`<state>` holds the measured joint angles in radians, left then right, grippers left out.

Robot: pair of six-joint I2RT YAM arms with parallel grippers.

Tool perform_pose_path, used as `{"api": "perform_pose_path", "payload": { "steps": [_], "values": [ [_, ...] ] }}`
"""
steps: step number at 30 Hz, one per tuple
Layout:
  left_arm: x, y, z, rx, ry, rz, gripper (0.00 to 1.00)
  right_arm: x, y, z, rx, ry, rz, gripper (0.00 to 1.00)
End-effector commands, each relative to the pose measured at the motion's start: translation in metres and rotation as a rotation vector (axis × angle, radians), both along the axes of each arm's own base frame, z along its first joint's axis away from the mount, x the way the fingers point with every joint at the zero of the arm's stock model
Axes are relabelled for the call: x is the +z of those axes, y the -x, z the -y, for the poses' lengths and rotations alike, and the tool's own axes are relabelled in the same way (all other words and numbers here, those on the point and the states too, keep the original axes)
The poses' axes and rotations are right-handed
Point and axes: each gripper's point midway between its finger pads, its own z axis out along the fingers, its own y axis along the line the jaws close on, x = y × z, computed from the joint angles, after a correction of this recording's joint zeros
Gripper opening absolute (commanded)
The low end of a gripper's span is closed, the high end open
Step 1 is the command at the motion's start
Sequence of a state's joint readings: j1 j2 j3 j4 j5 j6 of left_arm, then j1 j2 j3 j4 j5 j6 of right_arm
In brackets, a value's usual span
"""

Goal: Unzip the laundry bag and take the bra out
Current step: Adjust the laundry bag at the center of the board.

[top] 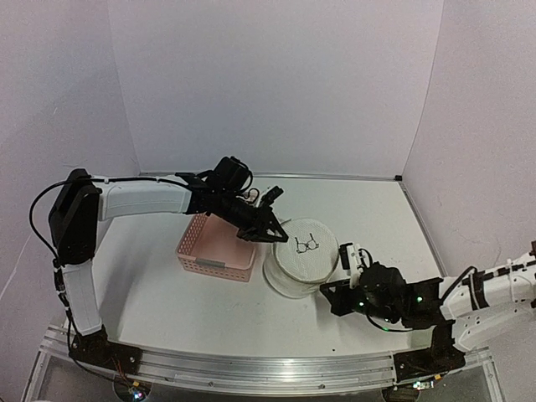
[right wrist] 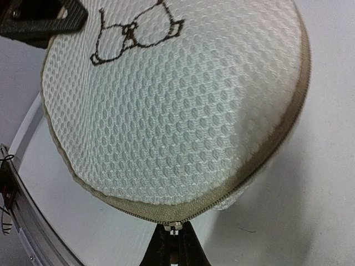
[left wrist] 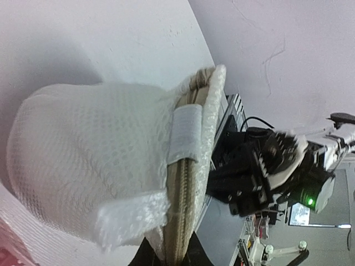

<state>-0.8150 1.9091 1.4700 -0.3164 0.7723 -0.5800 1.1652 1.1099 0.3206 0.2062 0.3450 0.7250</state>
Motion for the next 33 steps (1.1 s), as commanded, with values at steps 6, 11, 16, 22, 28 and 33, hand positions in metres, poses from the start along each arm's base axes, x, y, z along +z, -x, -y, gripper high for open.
{"api": "perform_pose_path", "payload": {
  "steps": [6, 11, 16, 22, 28, 33],
  "values": [
    [0.024, -0.043, 0.001, 0.068, 0.038, 0.083, 0.10, 0.029, -0.015, -0.079, 0.006, -0.118, -0.011, 0.00],
    [0.018, -0.064, -0.010, 0.155, -0.017, 0.108, 0.21, 0.028, -0.025, -0.099, -0.022, -0.115, -0.030, 0.00],
    [0.006, -0.082, -0.033, 0.278, -0.143, 0.158, 0.39, 0.033, -0.036, -0.106, -0.069, -0.097, -0.015, 0.00],
    [0.032, -0.085, -0.058, 0.391, -0.169, 0.225, 0.52, 0.032, -0.041, -0.112, -0.086, -0.079, -0.016, 0.00],
    [0.043, -0.080, -0.085, 0.497, -0.194, 0.246, 0.57, 0.027, -0.042, -0.116, -0.089, -0.069, -0.030, 0.00],
    [0.052, -0.059, -0.091, 0.501, -0.164, 0.208, 0.62, 0.026, -0.042, -0.114, -0.104, -0.074, -0.036, 0.00]
  ]
}}
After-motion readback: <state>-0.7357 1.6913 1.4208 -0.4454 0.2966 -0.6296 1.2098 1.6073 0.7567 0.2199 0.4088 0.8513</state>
